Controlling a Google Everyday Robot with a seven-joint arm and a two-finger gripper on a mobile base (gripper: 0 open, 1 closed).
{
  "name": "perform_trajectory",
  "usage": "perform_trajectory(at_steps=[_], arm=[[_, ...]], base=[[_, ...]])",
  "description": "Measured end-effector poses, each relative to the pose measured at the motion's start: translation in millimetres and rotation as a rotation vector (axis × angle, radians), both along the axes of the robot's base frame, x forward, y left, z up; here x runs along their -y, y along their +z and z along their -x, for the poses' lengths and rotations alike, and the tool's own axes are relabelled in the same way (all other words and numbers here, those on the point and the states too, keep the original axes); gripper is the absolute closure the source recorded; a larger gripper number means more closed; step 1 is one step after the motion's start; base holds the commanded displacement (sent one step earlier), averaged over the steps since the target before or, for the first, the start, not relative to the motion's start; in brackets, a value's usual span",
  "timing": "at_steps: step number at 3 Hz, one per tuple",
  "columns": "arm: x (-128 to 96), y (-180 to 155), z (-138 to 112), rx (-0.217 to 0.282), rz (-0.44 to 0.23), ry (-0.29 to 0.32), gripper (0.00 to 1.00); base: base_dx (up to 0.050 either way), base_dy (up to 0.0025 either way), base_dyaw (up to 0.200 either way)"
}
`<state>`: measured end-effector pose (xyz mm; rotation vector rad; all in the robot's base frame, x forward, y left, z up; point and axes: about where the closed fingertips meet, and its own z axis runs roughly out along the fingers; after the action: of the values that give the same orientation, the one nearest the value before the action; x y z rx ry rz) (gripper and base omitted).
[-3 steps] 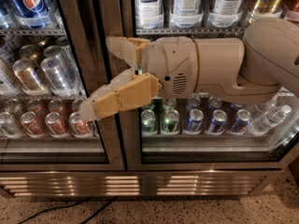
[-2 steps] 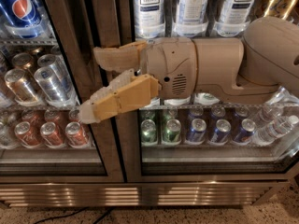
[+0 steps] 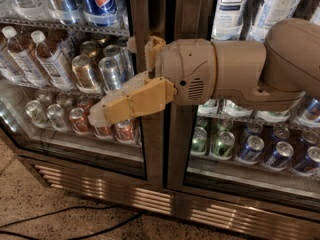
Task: Open left fridge door
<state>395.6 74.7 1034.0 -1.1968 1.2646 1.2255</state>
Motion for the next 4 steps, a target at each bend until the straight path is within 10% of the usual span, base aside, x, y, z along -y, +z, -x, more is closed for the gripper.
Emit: perform_trajectory(at_steps=[1,4], arm=[[0.0,0.0,0.0,0.0,0.0,0.0,0.0],[-0.1,0.0,0.1,0.0,0.0,0.0,0.66]], base=[[0.0,0.0,0.0],[0.0,0.0,0.0]])
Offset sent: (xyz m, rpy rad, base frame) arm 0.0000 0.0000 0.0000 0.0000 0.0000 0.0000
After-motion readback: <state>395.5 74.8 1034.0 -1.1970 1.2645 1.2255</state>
